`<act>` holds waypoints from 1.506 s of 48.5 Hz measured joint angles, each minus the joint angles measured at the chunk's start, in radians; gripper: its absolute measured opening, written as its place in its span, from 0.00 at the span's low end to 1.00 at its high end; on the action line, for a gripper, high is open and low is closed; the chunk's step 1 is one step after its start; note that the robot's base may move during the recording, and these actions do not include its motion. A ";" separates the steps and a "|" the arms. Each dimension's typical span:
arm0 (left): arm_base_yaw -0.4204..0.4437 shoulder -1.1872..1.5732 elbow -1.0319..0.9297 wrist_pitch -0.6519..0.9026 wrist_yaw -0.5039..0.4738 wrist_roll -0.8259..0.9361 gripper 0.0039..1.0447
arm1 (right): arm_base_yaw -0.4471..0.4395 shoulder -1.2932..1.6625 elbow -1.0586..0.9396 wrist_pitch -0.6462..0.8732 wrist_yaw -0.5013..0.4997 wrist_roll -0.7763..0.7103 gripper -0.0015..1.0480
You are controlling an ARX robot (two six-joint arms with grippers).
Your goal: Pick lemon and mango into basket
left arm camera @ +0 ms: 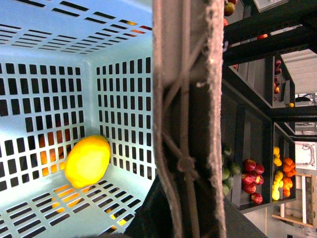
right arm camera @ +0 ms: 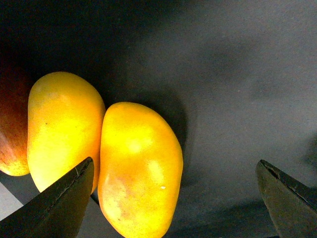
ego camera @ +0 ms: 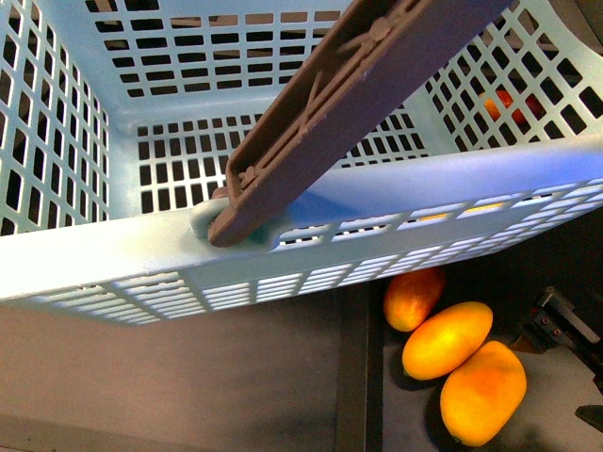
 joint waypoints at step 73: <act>0.000 0.000 0.000 0.000 0.000 0.000 0.04 | 0.141 0.210 0.157 -0.009 -0.035 0.051 0.59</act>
